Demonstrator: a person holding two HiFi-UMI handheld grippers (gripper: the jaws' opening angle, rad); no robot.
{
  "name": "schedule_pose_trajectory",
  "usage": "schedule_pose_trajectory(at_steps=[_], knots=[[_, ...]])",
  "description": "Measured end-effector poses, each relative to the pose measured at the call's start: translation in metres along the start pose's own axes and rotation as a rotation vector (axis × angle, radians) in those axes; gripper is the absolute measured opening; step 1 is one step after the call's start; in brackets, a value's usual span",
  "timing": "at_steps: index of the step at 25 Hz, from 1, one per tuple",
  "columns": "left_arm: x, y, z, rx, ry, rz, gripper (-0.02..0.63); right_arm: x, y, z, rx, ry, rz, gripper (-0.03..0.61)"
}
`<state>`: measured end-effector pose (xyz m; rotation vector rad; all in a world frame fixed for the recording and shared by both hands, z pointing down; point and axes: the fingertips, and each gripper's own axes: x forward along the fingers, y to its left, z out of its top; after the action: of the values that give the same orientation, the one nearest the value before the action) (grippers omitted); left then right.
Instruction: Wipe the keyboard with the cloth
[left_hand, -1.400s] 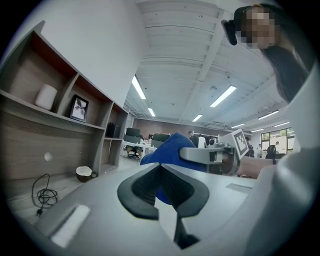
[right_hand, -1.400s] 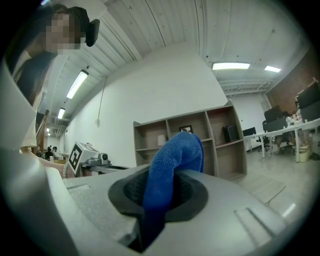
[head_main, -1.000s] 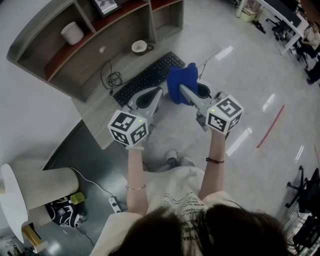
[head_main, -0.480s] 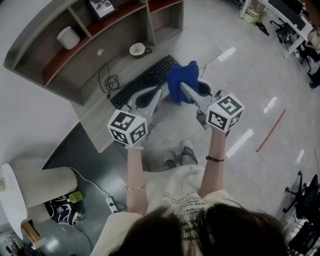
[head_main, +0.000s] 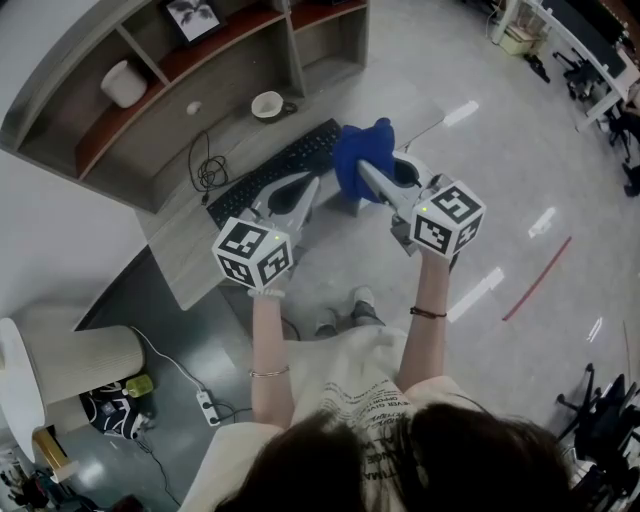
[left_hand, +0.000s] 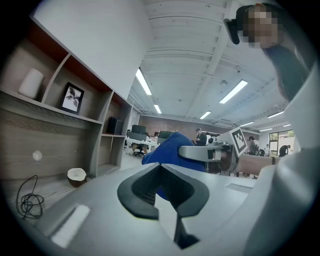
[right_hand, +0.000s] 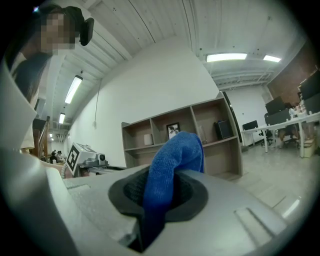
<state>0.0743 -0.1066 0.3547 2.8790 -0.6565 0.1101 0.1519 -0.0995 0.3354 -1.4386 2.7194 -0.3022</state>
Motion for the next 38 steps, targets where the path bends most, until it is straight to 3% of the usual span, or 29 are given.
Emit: schedule_pose_trajectory(at_steps=[12,21,30,38], knots=[[0.051,0.007,-0.004,-0.027,-0.001,0.068,-0.003,0.008,-0.048,0.004,-0.003,0.033,0.093,0.052],[0.061,0.015,-0.016,-0.056,0.022,0.115,-0.003,0.017,-0.073,-0.006,0.022,0.059,0.102,0.052],[0.070,0.036,-0.026,-0.085,0.054,0.093,-0.003,0.039,-0.077,-0.015,0.018,0.090,0.108,0.052],[0.081,0.060,-0.039,-0.120,0.088,0.062,-0.002,0.057,-0.097,-0.023,0.039,0.110,0.058,0.052]])
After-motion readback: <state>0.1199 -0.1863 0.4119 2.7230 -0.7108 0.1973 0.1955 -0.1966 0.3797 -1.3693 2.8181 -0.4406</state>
